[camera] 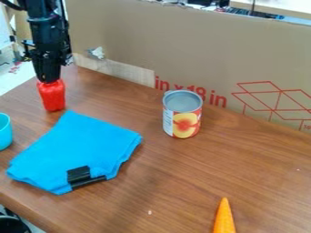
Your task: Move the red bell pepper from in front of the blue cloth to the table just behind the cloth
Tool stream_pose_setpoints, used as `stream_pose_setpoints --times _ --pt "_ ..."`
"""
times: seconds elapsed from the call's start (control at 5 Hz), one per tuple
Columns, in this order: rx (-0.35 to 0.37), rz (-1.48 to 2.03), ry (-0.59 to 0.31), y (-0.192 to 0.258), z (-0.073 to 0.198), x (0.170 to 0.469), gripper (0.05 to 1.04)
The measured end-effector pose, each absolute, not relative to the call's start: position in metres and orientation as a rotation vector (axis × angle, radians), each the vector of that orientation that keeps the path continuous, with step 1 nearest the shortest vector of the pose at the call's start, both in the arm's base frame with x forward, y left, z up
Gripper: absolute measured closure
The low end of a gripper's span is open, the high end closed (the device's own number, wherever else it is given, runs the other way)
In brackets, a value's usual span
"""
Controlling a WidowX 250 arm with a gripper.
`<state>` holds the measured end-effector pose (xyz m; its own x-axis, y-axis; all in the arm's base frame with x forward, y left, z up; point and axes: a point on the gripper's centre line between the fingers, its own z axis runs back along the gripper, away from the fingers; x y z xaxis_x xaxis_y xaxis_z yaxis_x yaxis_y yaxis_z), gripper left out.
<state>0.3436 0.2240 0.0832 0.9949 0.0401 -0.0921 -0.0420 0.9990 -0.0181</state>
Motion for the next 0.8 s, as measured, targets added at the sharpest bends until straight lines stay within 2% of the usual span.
stream_pose_setpoints --times 0.2,0.4,0.6,0.8 --pt "-0.06 0.052 0.046 0.217 0.091 0.348 0.435" --pt "-0.014 0.061 -0.035 0.215 0.136 0.345 0.144" --pt "0.006 0.094 0.012 0.194 0.159 0.307 0.072" --pt "-0.024 0.019 0.019 0.144 0.177 0.278 0.077"
